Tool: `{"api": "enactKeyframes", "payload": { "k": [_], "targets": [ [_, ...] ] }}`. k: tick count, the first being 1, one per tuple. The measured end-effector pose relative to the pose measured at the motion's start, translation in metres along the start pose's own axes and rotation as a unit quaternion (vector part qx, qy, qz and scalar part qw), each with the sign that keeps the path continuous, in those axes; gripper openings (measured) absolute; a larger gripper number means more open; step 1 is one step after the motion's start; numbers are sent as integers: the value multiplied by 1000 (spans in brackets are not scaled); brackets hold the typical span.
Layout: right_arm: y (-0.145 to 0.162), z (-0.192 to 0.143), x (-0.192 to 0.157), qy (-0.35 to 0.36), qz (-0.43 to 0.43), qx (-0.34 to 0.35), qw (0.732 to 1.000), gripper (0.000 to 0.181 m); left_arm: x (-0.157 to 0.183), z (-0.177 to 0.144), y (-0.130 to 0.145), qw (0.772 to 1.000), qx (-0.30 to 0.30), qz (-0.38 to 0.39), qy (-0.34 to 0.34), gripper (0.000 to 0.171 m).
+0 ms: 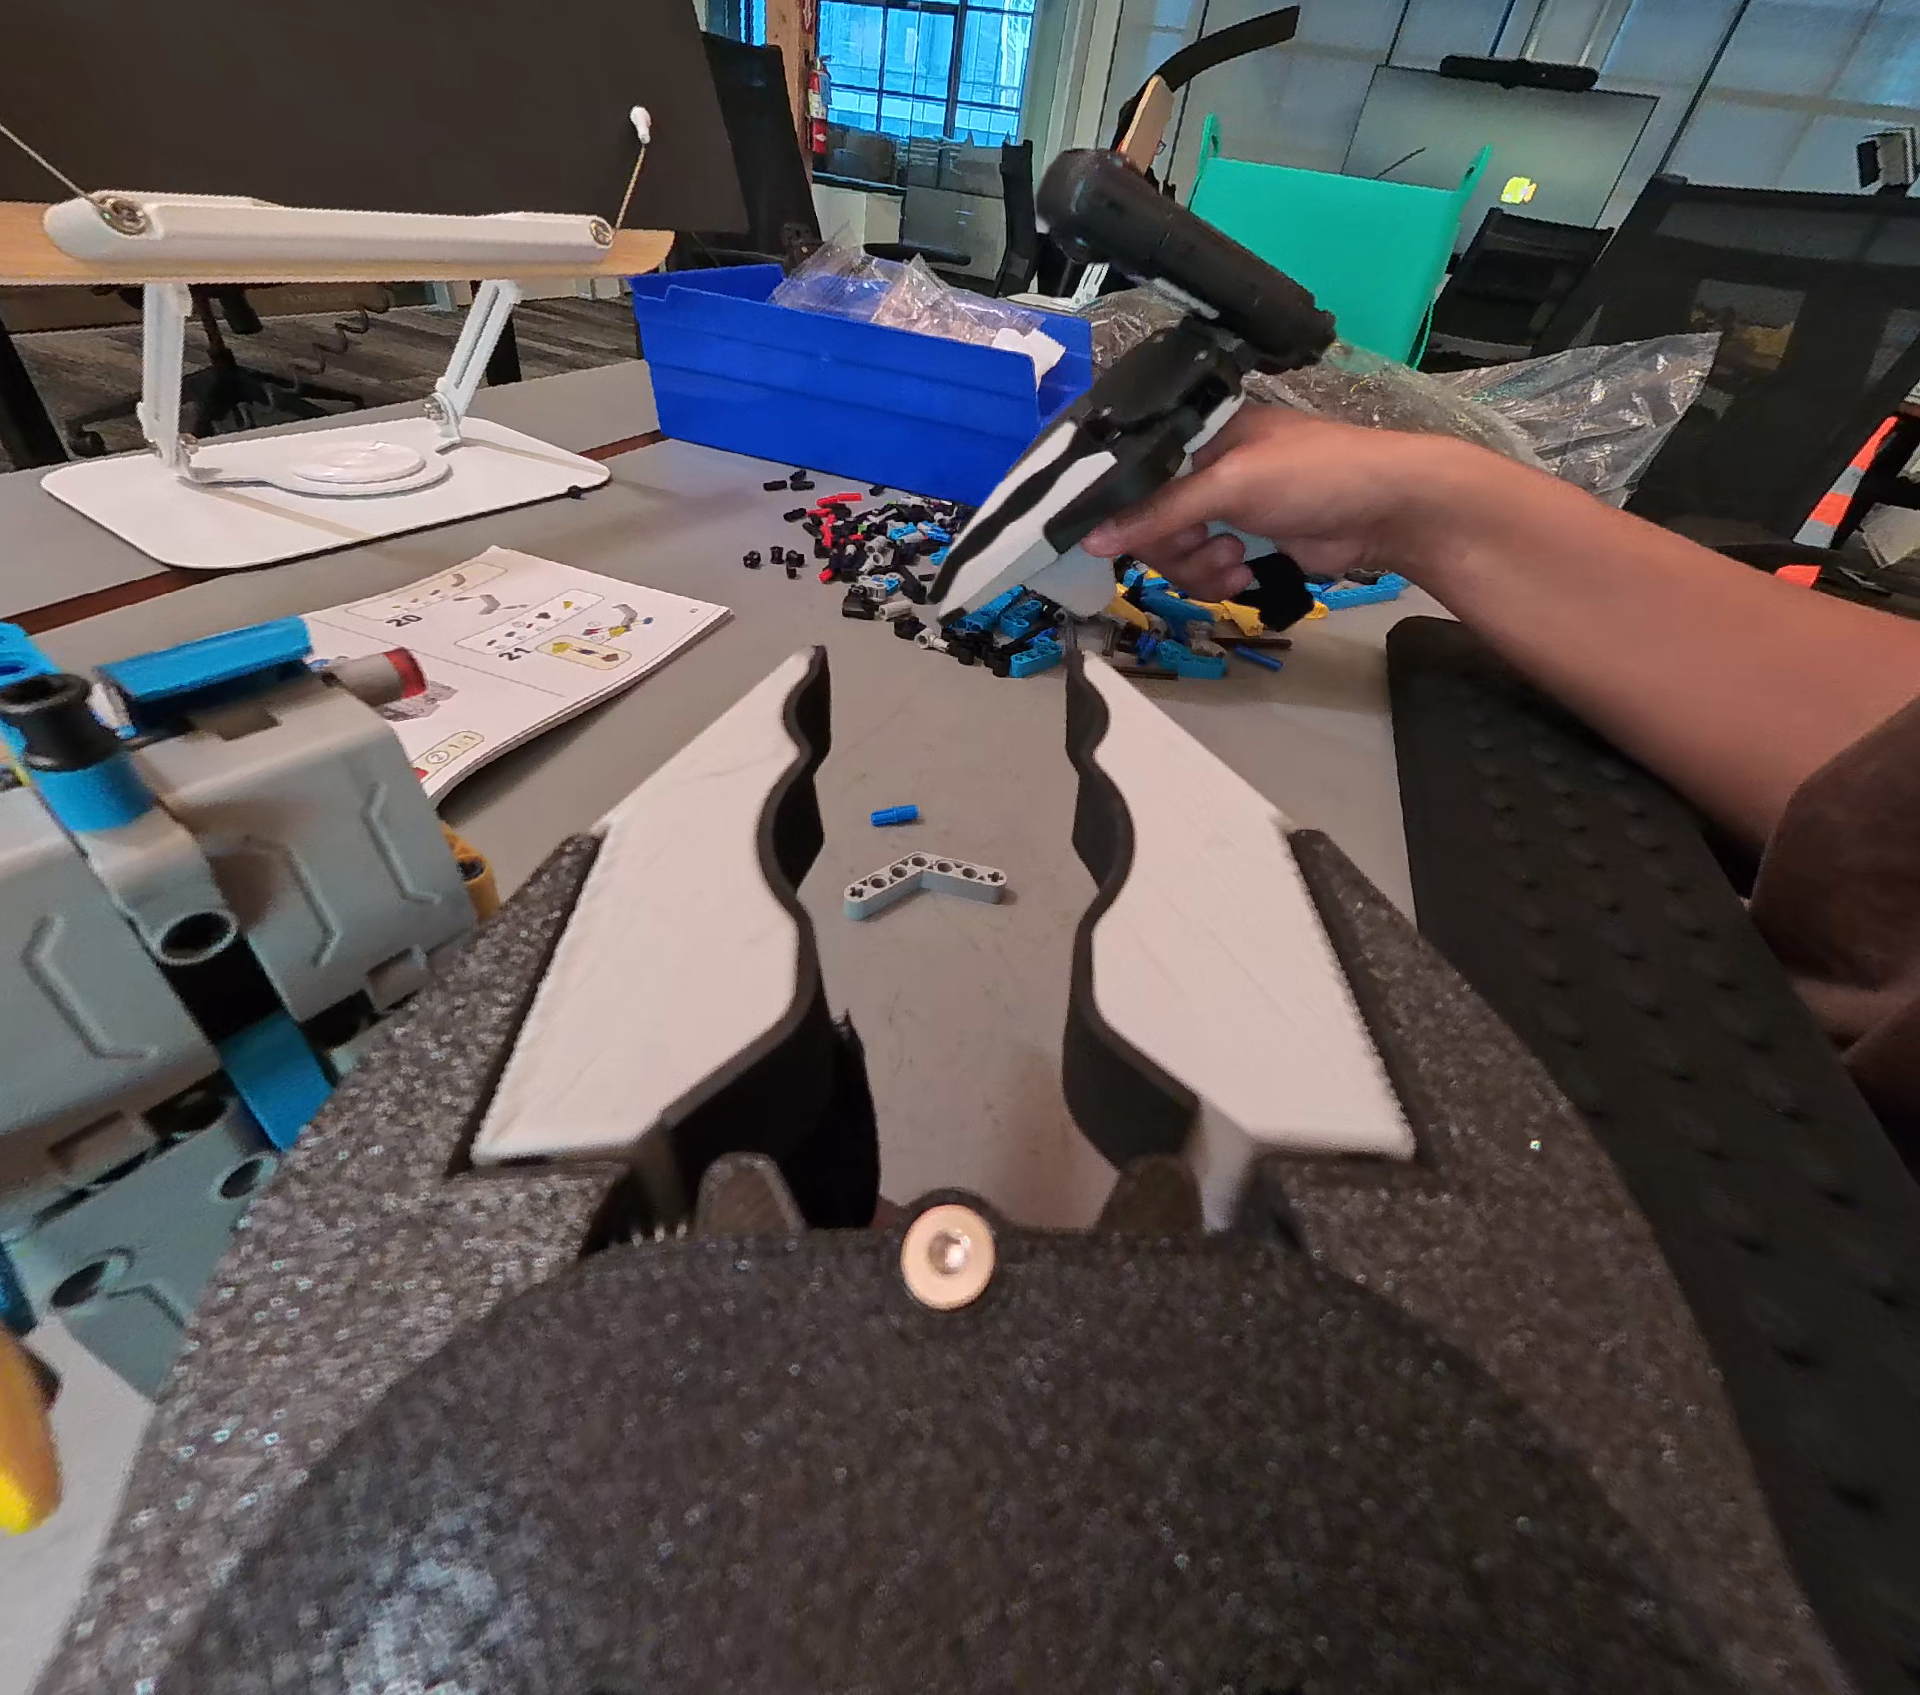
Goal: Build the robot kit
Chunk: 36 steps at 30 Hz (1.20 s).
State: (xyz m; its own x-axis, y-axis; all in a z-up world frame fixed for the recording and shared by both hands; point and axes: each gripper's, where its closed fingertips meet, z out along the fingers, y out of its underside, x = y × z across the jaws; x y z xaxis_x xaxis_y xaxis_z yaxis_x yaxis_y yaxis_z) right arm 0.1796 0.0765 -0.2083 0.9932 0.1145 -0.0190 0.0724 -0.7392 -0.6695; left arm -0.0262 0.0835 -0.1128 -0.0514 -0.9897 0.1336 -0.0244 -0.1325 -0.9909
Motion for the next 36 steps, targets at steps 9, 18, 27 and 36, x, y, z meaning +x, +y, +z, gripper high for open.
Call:
{"api": "enactKeyframes", "payload": {
  "k": [9, 18, 27, 36],
  "targets": [
    [10, -31, 86, 134, 55, 7, 989, 16, 0, 0, 0, 1000, 0, 0, 0, 46],
    [-16, -23, 125, 148, 129, 49, 979, 15, 0, 0, 1, 1000, -2, 0, 0, 46],
    [-37, 14, 136, 128, 147, 19, 981, 13, 0, 0, 0, 1000, -1, 2, 1, 45],
    [-20, 18, 129, 122, 125, -10, 985, 12, 0, 0, 0, 1000, -1, -4, 2, 45]
  ]
}}
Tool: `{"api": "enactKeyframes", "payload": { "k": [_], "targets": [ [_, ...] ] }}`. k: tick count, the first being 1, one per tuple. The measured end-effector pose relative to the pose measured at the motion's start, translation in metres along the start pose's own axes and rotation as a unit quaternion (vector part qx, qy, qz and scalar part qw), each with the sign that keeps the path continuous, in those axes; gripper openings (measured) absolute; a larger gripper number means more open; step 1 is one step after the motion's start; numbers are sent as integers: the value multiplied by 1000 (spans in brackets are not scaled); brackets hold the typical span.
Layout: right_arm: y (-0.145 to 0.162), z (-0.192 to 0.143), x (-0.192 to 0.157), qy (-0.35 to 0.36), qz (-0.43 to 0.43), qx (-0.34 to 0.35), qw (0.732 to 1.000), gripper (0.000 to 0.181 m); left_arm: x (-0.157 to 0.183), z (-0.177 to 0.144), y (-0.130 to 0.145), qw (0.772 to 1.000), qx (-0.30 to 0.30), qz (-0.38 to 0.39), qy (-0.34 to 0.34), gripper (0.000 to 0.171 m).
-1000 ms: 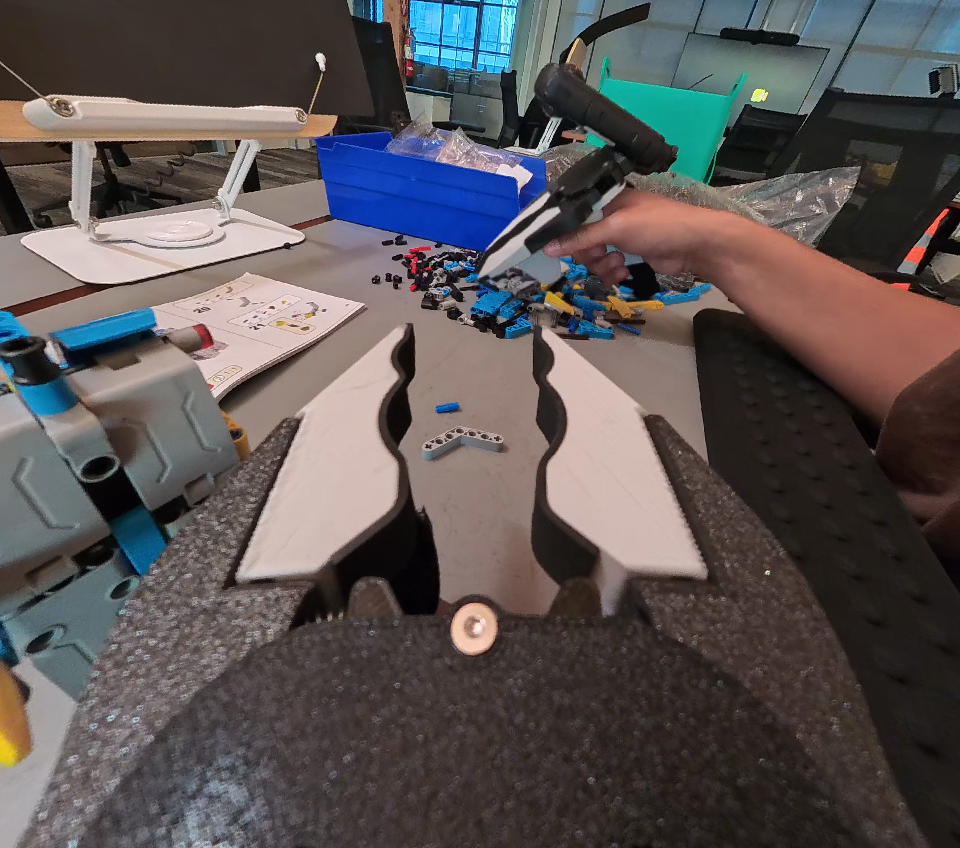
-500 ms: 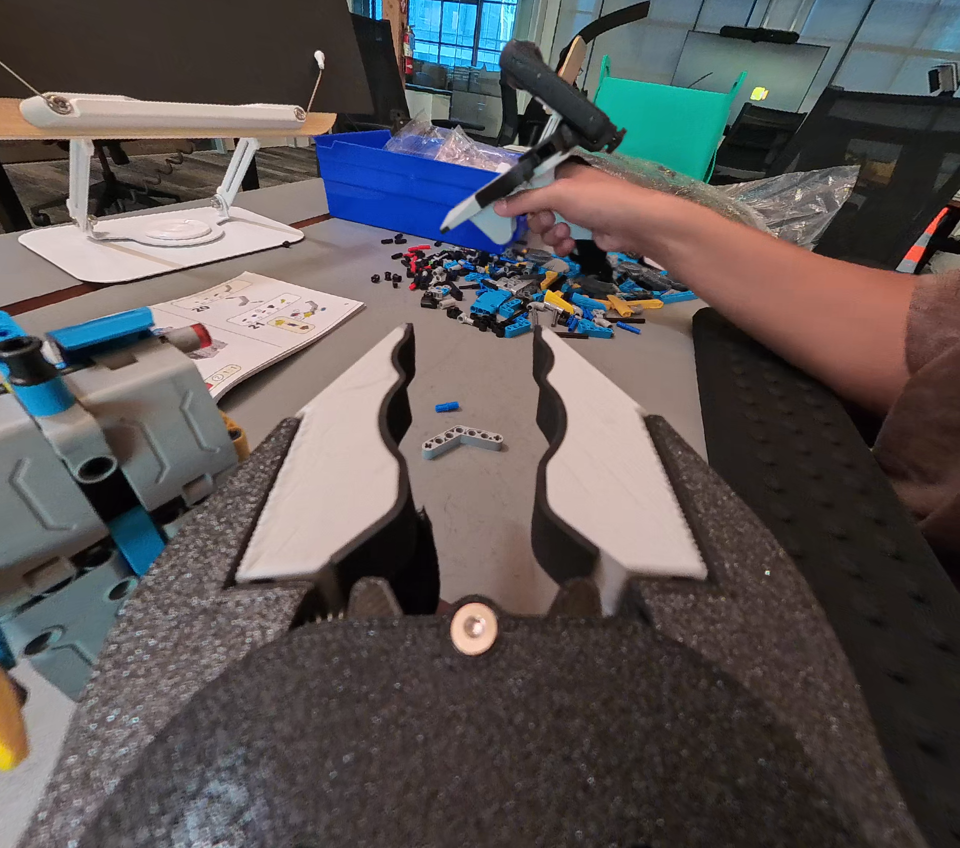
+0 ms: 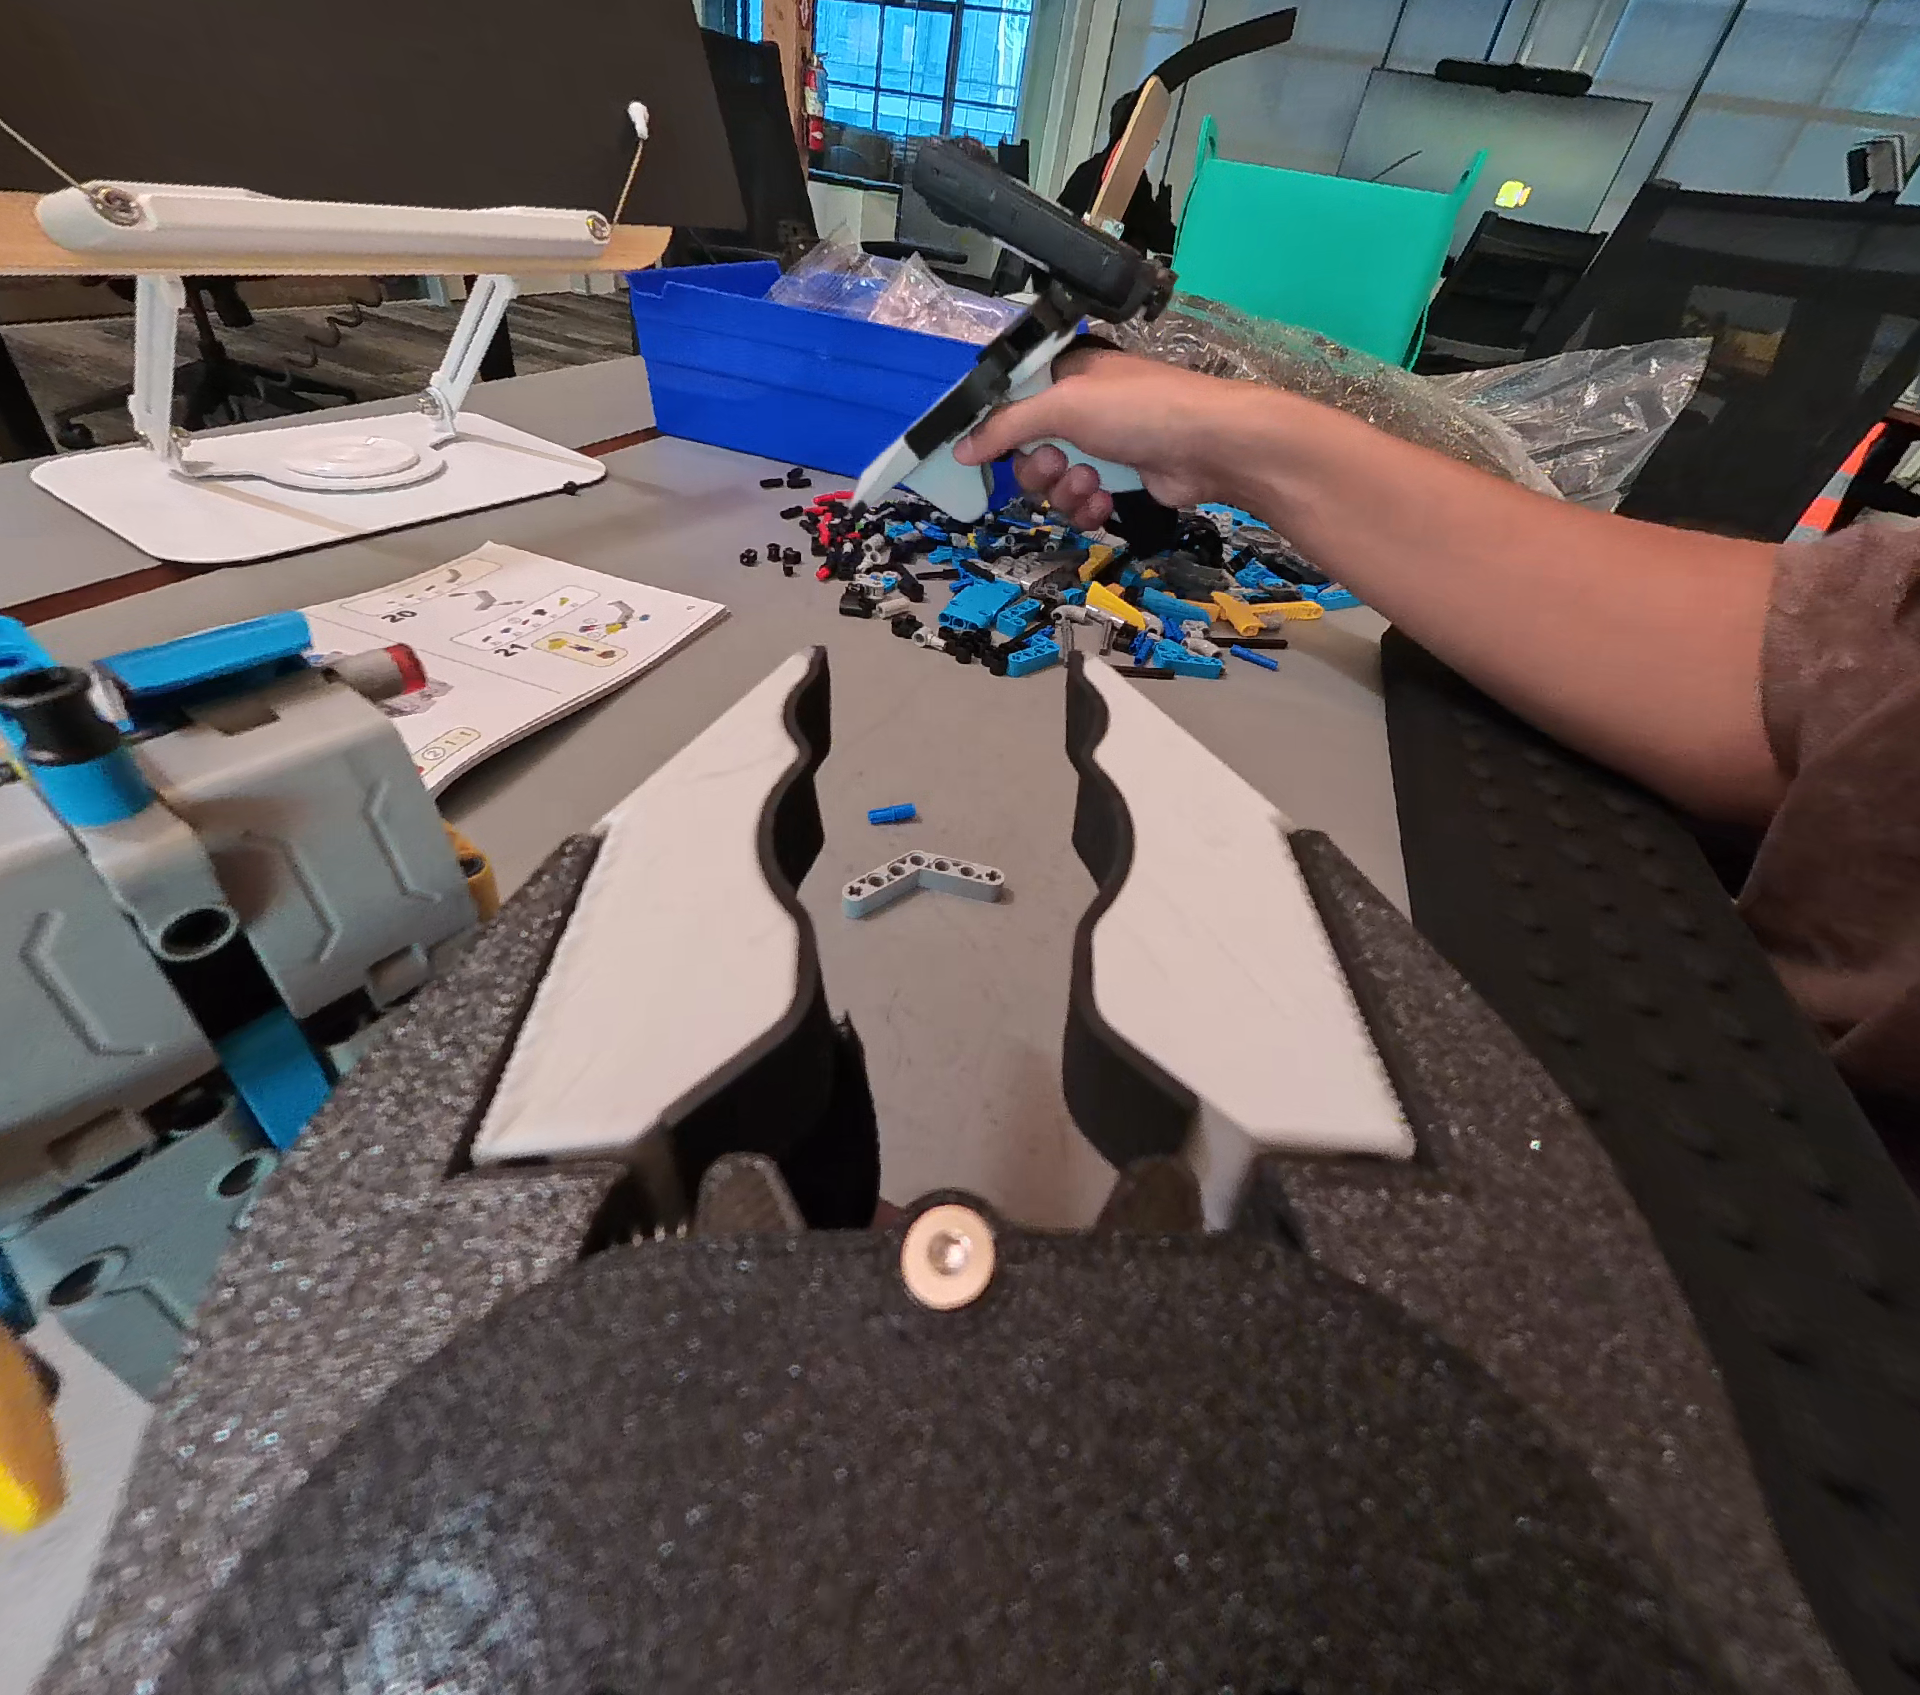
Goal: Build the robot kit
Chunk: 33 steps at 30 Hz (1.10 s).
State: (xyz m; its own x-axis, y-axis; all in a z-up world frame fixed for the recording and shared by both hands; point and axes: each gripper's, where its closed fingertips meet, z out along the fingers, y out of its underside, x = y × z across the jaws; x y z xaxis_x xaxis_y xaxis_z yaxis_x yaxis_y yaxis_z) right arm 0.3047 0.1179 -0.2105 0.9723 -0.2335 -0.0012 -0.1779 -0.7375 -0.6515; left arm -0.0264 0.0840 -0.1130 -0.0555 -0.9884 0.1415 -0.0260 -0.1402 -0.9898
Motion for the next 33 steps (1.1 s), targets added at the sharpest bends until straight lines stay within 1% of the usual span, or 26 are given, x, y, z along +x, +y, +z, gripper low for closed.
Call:
{"api": "enactKeyframes", "payload": {
  "k": [8, 11, 17, 19, 22, 23, 26, 27, 30, 32, 33],
  "targets": [
    [5, 8, 5, 1, -3, -13, 1000, 10, 0, 0, 0, 1000, 0, 1, 0, 46],
    [6, 10, 8, 9, -13, -16, 1000, 3, 0, 0, 0, 1000, 0, 0, 0, 45],
    [7, 6, 9, -9, 0, -10, 1000, 0, 1, 0, 0, 1000, 0, 2, 0, 45],
    [3, -2, 7, -14, 2, 5, 1000, 0, 1, 0, 0, 1000, 0, 2, 0, 46],
    [-12, -20, -2, -35, 13, 51, 998, 0, 1, 0, 0, 1000, 0, 2, 1, 45],
    [-17, -26, -6, -48, 19, 69, 996, 0, 1, 0, 0, 1000, 0, 1, 0, 45],
    [-32, -40, -26, -123, 45, 115, 985, 0, 1, 0, 0, 1000, 1, 2, 1, 45],
    [-30, -38, -24, -118, 48, 110, 986, 0, 1, 0, 0, 1000, 1, 2, 2, 46],
    [-14, -23, -1, -24, 7, 66, 998, 1, 1, -1, 0, 1000, 0, 0, 2, 45],
    [-6, -13, 4, 3, 1, 40, 999, 13, 0, -1, 0, 1000, 0, -1, 2, 45],
    [-4, -9, 7, 10, 3, 31, 999, 13, 1, -1, 0, 1000, 0, 0, 2, 45]
  ]
}}
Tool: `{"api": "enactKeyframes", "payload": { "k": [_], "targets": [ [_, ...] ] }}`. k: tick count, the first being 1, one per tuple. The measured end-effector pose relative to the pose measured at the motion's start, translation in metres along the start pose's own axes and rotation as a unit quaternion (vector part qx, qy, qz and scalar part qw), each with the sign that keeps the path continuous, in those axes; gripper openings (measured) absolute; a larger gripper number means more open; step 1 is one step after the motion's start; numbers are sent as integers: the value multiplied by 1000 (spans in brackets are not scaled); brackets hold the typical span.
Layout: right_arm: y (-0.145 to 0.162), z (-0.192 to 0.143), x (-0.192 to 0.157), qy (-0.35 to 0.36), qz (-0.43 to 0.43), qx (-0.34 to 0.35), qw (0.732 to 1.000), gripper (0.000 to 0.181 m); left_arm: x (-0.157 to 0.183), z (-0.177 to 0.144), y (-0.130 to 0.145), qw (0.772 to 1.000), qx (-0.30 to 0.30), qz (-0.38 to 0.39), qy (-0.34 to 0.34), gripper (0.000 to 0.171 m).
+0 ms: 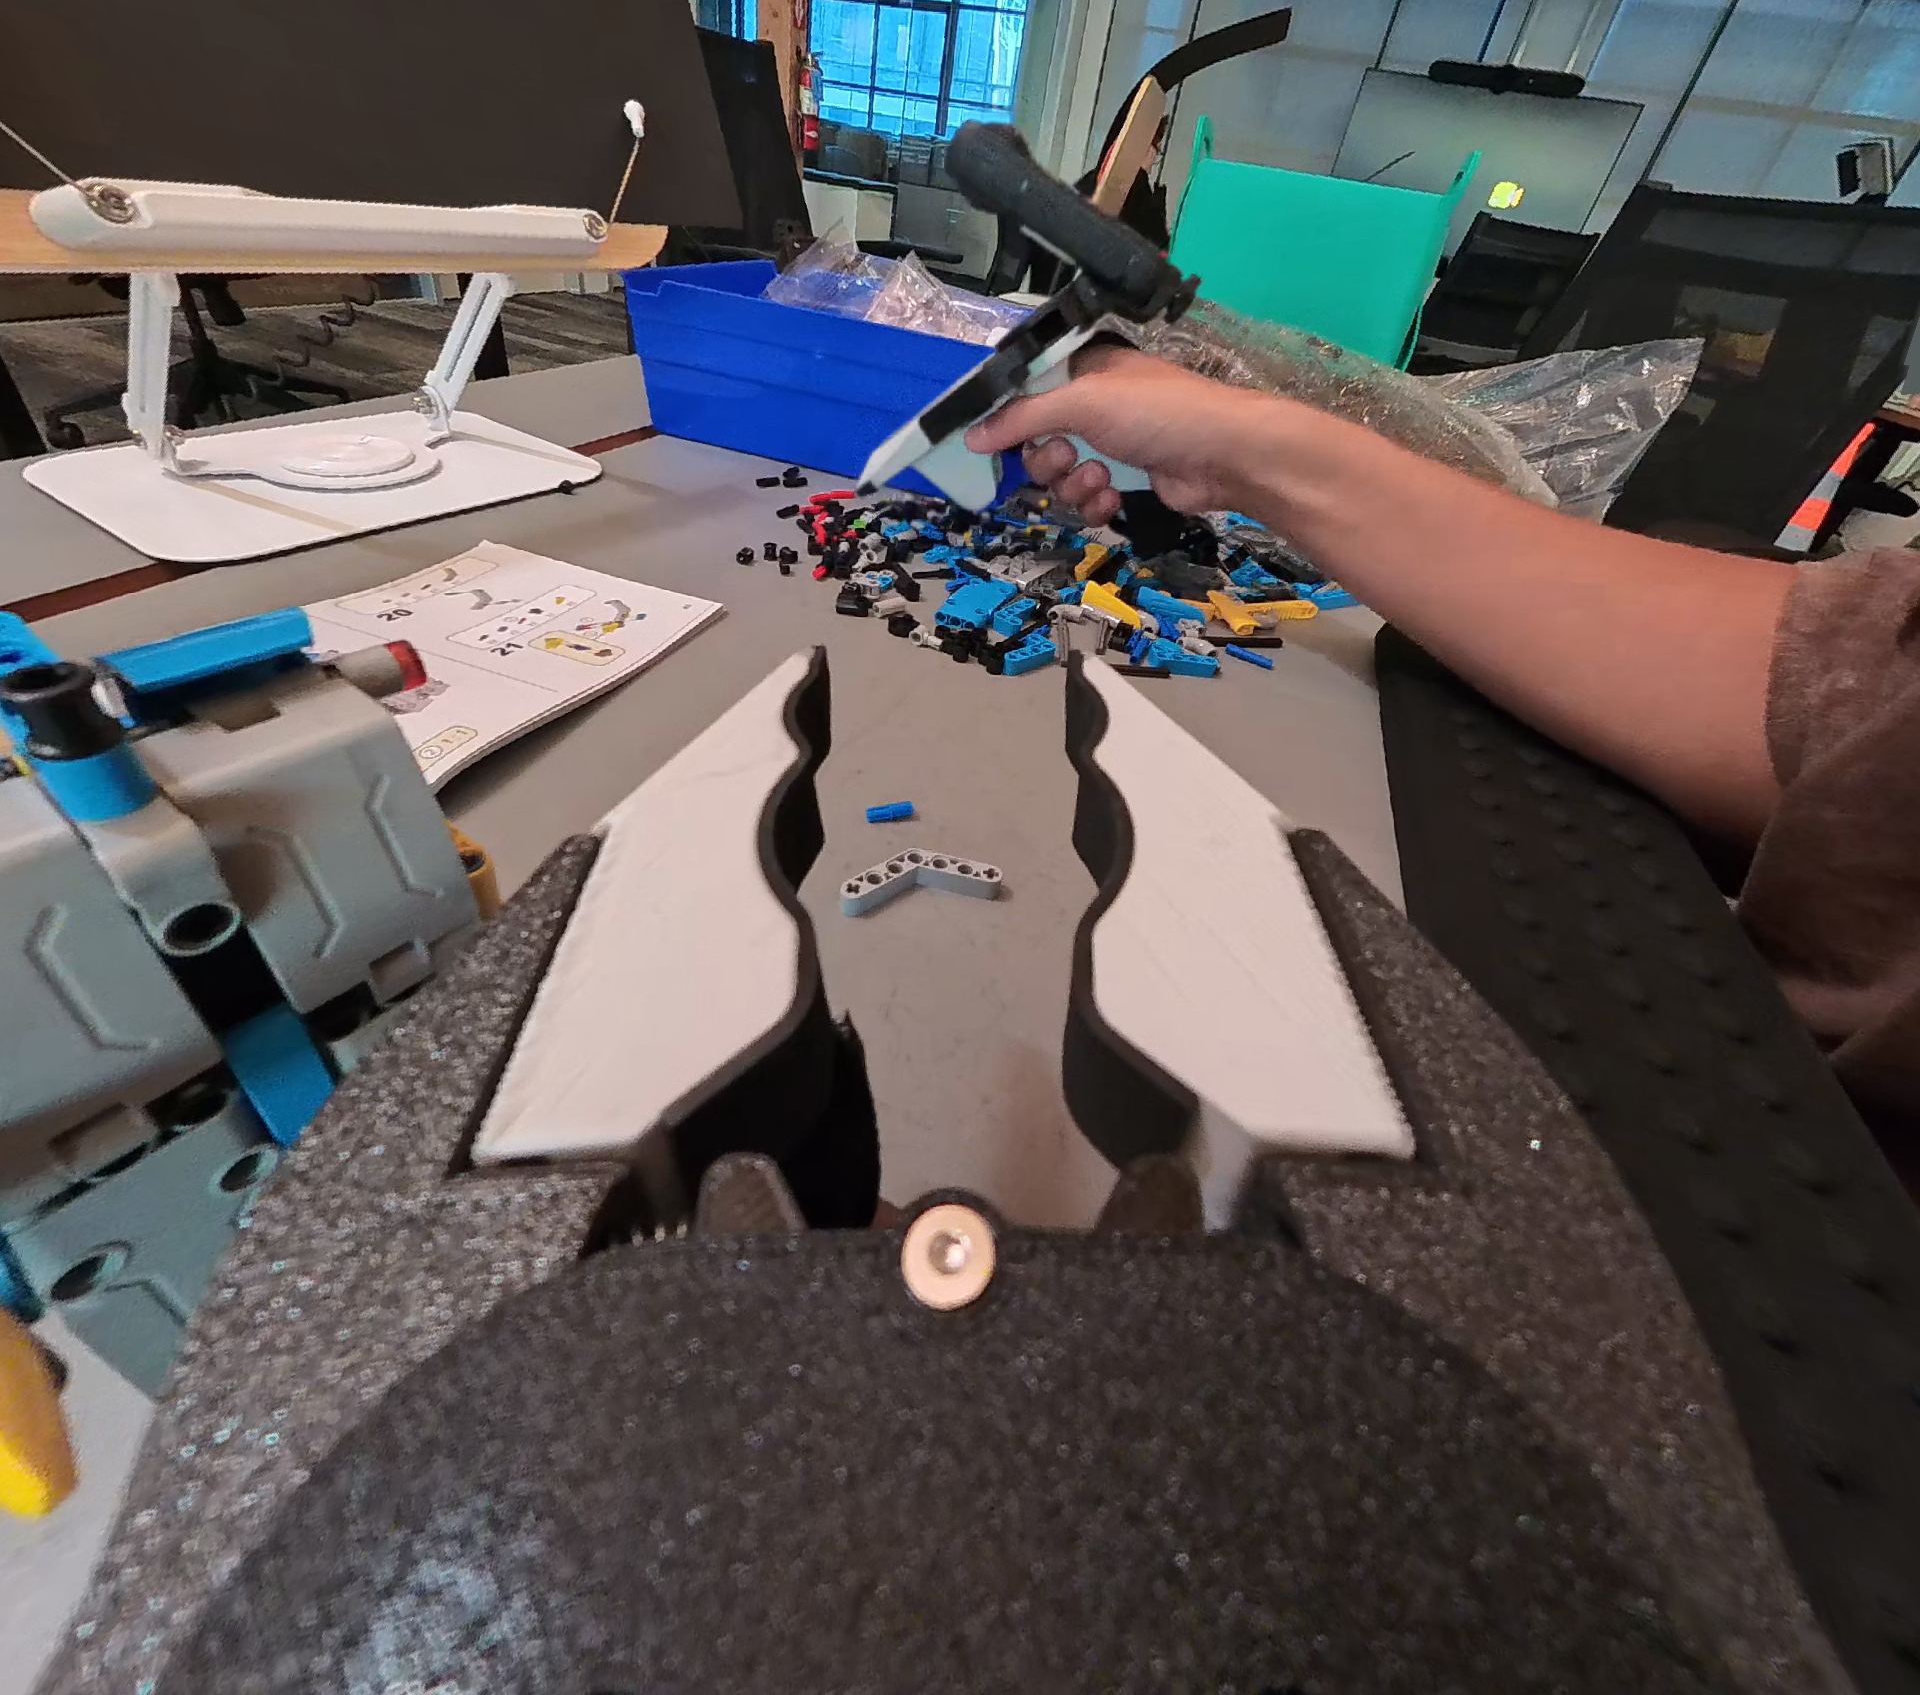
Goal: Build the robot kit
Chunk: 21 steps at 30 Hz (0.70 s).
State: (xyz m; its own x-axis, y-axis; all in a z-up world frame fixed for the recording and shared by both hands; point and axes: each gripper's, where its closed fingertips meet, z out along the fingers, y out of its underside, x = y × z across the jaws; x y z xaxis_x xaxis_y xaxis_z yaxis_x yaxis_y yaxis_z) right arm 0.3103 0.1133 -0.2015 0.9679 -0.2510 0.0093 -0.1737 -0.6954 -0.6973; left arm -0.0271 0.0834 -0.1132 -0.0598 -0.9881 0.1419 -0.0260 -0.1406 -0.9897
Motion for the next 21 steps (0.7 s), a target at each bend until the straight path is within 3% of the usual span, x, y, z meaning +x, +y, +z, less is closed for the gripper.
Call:
{"api": "enactKeyframes", "payload": {
  "k": [15, 21],
  "targets": [
    [12, 17, 7, 28, -20, -42, 999, 16, 0, 0, 0, 1000, -1, -1, 0, 45],
    [13, 17, 4, -1, -4, -41, 999, 5, 0, 0, 0, 1000, -2, -1, 1, 45]
  ]
}}
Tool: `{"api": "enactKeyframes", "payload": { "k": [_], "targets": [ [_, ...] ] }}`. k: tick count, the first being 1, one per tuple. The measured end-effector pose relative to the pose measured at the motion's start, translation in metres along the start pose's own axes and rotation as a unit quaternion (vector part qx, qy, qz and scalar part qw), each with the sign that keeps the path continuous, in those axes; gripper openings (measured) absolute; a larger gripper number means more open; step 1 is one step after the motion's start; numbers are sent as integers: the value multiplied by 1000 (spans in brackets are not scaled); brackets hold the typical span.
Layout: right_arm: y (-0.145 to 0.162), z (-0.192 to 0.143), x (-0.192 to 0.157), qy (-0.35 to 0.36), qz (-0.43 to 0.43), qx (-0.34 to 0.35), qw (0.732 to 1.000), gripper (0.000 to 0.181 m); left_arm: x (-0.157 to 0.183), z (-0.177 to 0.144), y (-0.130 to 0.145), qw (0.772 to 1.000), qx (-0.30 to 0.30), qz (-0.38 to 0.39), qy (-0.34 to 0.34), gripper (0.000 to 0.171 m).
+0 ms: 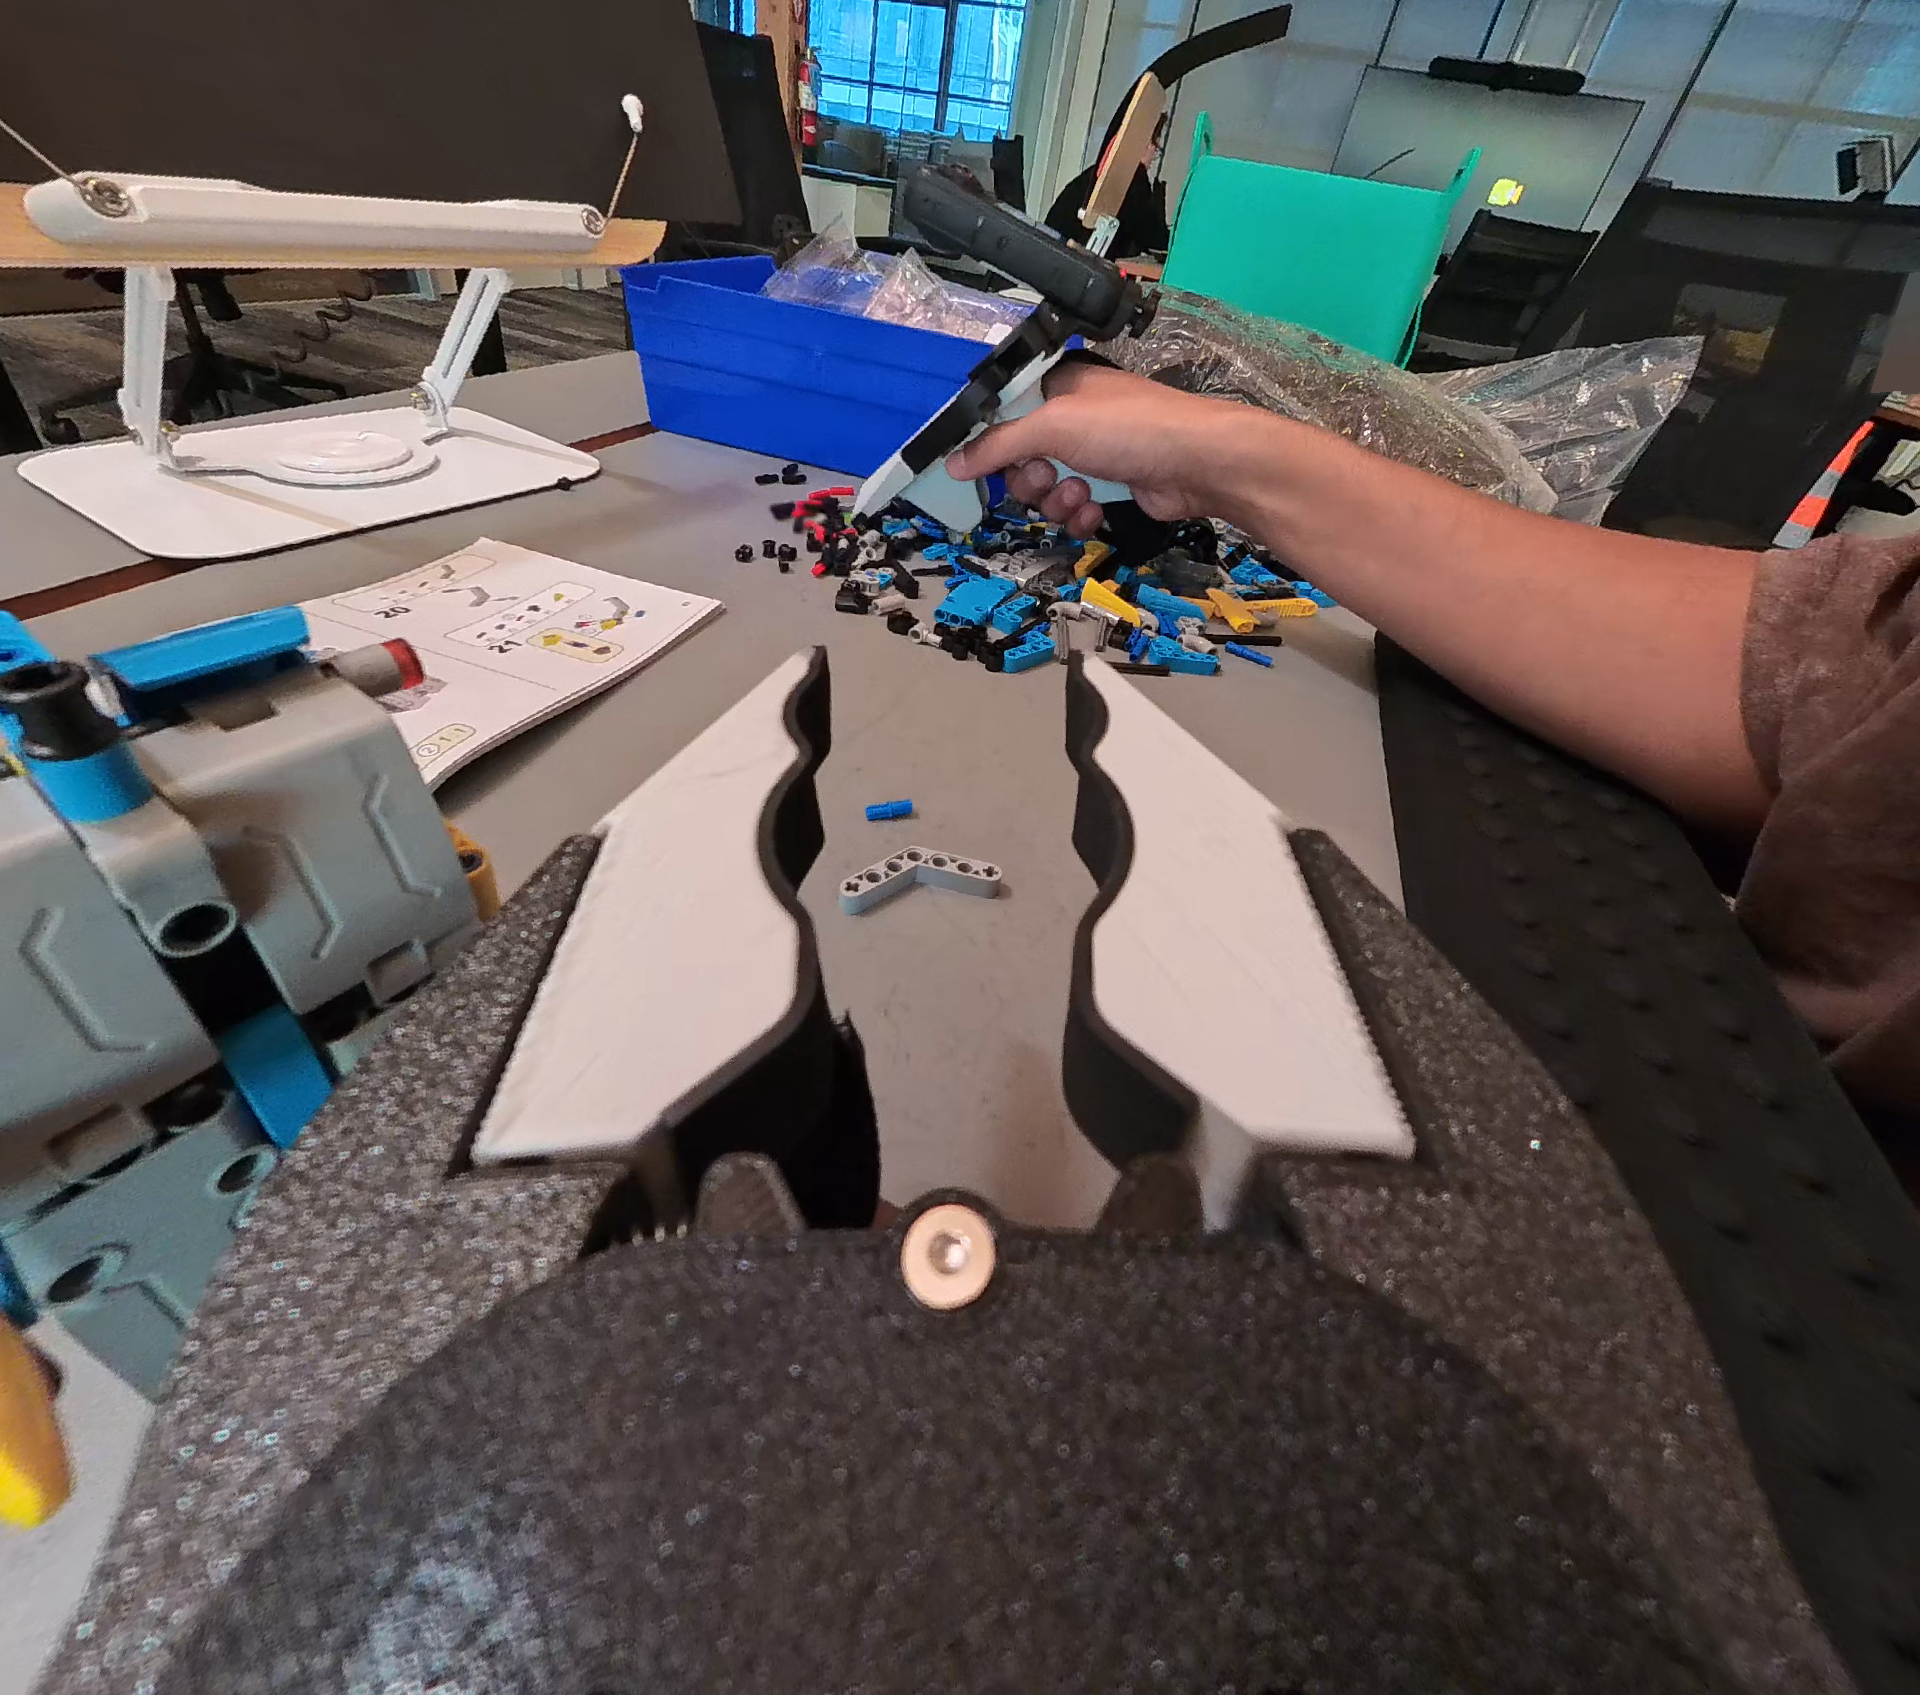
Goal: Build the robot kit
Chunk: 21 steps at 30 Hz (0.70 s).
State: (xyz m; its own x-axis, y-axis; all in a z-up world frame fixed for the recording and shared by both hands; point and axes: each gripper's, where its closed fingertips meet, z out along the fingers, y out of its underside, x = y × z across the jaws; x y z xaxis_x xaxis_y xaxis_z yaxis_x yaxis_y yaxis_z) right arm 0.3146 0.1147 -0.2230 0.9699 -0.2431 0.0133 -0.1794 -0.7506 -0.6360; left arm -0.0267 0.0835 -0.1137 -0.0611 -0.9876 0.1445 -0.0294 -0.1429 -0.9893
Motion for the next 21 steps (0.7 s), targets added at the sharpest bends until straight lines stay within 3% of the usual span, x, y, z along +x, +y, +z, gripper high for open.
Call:
{"api": "enactKeyframes", "payload": {
  "k": [5, 10, 12, 15, 17, 19, 21],
  "targets": [
    [-3, -9, -1, -2, -11, 12, 1000, 5, 0, 0, 0, 1000, 0, 2, 0, 45],
    [-26, -31, -13, -47, 1, 82, 995, 5, 1, 0, 0, 1000, 0, 2, 0, 45],
    [-38, -44, -47, -151, 6, 117, 981, 5, 1, 0, 0, 1000, 0, 3, 0, 45],
    [-38, -78, -129, -359, -38, 132, 923, 6, 1, 0, 0, 1000, 0, 4, 0, 45],
    [-20, -95, -182, -442, -114, 106, 883, 6, 1, 0, 0, 1000, 1, 4, -1, 45],
    [10, -94, -220, -460, -213, 58, 860, 6, 1, 0, 0, 1000, 1, 5, -1, 45],
    [35, -80, -236, -432, -283, 6, 857, 6, 1, 0, 0, 1000, 1, 5, -1, 45]
  ]
}}
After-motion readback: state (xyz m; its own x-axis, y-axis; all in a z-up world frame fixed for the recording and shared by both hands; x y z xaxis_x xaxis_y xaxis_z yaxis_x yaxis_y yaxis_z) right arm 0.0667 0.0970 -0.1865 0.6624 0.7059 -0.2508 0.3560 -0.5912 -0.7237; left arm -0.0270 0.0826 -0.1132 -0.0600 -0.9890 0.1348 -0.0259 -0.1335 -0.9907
